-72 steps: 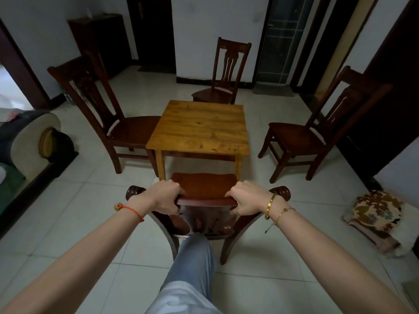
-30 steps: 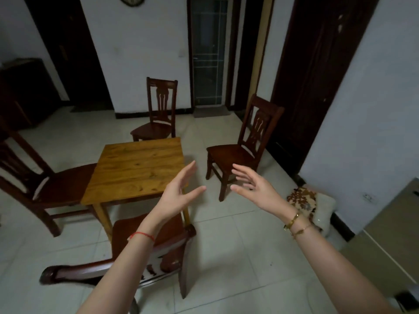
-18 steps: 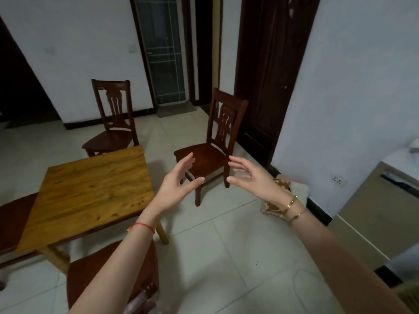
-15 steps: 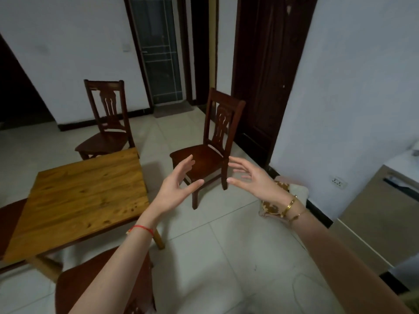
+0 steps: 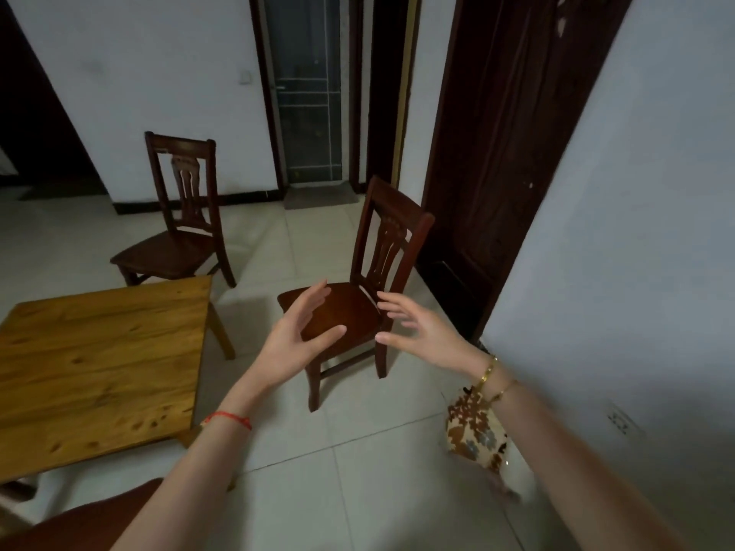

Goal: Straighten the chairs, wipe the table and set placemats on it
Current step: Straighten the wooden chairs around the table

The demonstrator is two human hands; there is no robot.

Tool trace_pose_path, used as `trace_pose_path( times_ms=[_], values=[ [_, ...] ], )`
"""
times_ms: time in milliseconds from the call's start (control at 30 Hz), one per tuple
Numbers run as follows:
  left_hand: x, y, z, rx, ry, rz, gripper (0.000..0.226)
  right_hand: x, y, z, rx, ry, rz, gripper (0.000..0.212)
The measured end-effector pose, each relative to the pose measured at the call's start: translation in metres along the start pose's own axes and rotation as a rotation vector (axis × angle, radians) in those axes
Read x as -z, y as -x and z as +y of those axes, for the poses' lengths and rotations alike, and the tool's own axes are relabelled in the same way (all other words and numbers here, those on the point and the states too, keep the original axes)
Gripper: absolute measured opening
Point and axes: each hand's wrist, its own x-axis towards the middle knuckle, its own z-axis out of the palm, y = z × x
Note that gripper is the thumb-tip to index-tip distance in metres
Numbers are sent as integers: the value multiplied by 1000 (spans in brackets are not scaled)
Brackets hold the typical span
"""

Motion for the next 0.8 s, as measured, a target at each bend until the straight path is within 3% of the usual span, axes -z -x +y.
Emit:
trace_pose_path(
  times_ms=[800],
  values=[
    [-24,-329,-73,119,-100,349,87,173,-383,125,273,133,-275,78]
  ],
)
